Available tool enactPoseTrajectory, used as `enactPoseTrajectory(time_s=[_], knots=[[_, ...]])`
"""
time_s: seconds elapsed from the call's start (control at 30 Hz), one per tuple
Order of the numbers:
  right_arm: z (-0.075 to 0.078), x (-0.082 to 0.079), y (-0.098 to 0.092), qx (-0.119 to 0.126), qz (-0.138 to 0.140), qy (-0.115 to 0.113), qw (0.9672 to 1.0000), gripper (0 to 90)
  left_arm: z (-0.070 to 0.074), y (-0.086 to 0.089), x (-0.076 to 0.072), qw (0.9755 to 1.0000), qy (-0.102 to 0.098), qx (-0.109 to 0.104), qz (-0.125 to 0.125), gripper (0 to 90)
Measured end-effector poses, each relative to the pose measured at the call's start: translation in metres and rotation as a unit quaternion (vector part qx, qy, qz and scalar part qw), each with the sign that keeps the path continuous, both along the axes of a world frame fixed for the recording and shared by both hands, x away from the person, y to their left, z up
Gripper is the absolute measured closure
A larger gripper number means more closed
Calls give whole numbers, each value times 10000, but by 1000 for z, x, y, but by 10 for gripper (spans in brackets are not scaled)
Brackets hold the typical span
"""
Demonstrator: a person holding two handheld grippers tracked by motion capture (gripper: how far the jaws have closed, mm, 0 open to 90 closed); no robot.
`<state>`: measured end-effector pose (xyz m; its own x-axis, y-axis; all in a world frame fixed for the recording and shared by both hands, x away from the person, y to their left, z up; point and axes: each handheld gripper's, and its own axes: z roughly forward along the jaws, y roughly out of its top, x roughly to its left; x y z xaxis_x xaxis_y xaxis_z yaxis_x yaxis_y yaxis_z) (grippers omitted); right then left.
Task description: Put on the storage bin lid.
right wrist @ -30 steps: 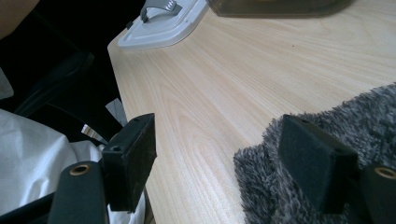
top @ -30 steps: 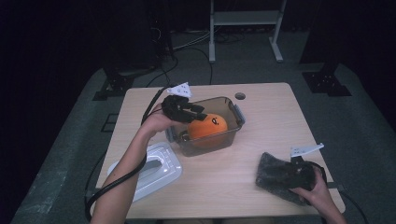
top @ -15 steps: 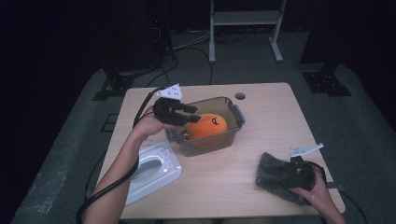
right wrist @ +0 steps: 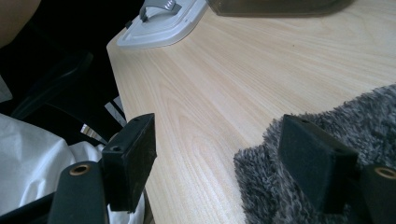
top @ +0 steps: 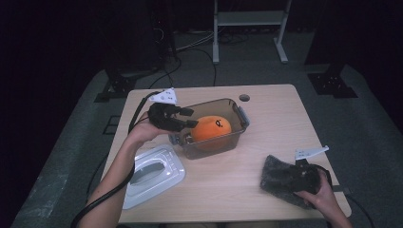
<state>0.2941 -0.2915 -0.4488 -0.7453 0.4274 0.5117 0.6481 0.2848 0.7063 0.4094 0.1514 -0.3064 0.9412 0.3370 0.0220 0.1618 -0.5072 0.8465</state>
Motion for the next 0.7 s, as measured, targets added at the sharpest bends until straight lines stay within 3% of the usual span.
enactPoseTrajectory(time_s=[0.7], knots=[[-1,0,1,-25,-1,27,10000,267,-2,28,-15,9996,-53,-157,226,354]])
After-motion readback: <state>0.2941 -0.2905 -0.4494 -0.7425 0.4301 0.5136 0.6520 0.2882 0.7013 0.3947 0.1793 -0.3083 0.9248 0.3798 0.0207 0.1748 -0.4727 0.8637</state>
